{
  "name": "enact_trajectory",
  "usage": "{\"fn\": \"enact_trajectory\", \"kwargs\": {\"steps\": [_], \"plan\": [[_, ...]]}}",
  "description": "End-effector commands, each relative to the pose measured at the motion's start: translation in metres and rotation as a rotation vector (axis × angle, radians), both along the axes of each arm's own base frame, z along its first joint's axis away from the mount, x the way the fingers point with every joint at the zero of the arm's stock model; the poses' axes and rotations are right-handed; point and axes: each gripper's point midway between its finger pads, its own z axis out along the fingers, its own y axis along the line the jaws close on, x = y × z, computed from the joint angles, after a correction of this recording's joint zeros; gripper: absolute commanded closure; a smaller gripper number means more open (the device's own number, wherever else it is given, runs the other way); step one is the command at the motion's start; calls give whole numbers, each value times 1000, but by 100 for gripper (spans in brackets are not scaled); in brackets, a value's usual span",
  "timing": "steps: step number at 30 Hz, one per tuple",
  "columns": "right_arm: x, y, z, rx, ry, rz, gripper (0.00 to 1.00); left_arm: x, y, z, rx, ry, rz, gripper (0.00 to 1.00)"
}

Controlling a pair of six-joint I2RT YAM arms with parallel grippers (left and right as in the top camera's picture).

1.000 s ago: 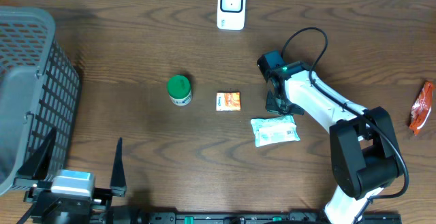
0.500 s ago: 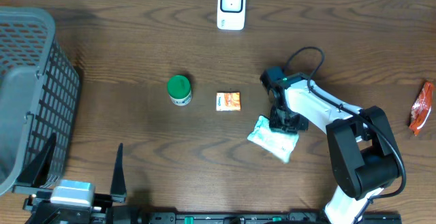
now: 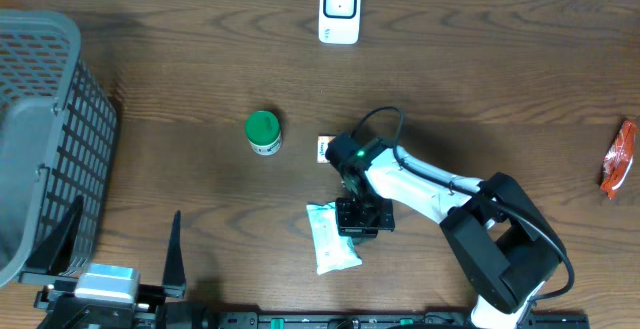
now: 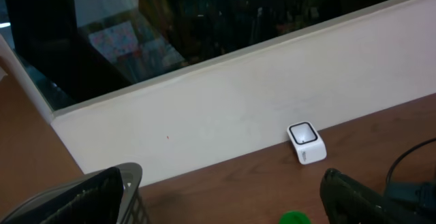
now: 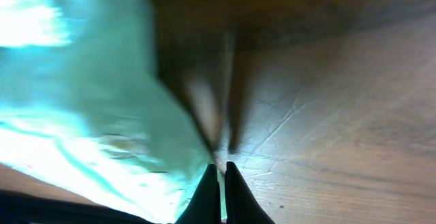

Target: Scan the item barcode

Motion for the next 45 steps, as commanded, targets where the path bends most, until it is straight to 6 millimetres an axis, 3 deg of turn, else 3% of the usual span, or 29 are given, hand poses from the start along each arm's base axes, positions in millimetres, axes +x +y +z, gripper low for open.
{"fn": "enact_trajectory", "kwargs": {"steps": [1, 5, 9, 12, 16, 21, 25, 29, 34, 38, 42, 45], "plan": [[-3, -2, -1, -47, 7, -62, 98, -4, -3, 2, 6, -14, -19, 7], [1, -2, 13, -47, -51, -56, 98, -4, -3, 0, 6, -8, -19, 8], [14, -2, 44, -5, -168, -58, 98, -4, -3, -1, 6, -2, -19, 7], [20, 14, 74, 120, -259, -42, 99, -4, -3, -2, 6, 1, -18, 8], [35, 54, 89, 277, -411, 50, 99, -4, -3, -2, 6, 1, -18, 7], [40, 104, 76, 394, -467, 119, 99, -4, -3, -2, 6, 1, -19, 7], [34, 114, 40, 363, -419, 147, 99, -4, -3, -2, 6, 1, -19, 8], [28, 109, 12, 311, -356, 156, 99, -4, -3, -2, 6, 1, -19, 7], [28, 93, 3, 236, -358, 181, 99, -4, -3, -2, 6, 1, -18, 8], [45, 53, -6, 45, -415, 161, 99, -4, -3, -3, 6, 4, -18, 7], [80, 2, -7, -139, -483, 71, 99, -4, -3, -3, 5, 6, -18, 8], [105, -24, -6, -174, -501, -14, 99, -4, -3, -3, 5, 6, -18, 7]]}}
